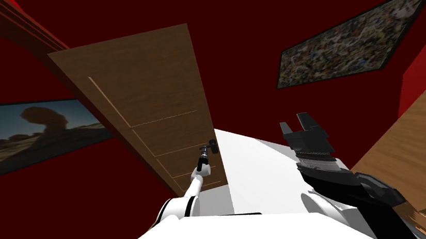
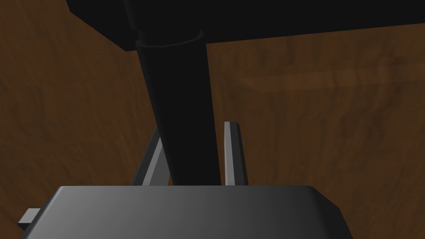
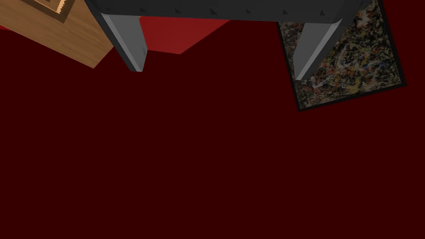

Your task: Push the door open

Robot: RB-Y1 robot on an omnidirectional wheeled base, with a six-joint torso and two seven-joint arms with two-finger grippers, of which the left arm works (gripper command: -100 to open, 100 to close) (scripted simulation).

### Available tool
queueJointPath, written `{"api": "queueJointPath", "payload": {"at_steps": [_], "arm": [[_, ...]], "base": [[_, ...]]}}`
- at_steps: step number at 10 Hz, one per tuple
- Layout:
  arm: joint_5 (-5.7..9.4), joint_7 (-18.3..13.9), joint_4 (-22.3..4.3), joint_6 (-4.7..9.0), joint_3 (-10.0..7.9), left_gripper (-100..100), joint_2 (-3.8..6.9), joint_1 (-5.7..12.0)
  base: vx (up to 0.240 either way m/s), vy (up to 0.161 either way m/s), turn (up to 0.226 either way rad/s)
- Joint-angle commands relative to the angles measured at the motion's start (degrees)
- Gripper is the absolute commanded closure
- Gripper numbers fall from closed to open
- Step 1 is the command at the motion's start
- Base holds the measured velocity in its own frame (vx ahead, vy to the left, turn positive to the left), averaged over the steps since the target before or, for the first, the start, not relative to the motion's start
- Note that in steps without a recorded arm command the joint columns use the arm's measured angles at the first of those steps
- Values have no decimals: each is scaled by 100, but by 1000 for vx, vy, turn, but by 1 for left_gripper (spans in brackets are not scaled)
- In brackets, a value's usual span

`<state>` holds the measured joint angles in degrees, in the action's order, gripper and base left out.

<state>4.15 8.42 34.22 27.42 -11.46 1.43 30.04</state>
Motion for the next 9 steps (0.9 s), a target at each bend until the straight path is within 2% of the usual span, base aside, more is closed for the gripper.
{"api": "queueJointPath", "payload": {"at_steps": [1, 2, 7, 8, 9], "arm": [[7, 39, 286, -116, -64, 100, 53, -150], [31, 67, 277, -85, -73, 100, 108, -110], [66, 107, 153, -40, -86, 100, 159, -54], [66, 107, 0, -40, -86, 100, 159, -54], [75, 118, 163, -28, -89, 100, 169, -39]], "base": [[2, 2, 16], [49, 14, 66], [59, 12, 54], [51, 13, 37], [30, 12, 61]]}}
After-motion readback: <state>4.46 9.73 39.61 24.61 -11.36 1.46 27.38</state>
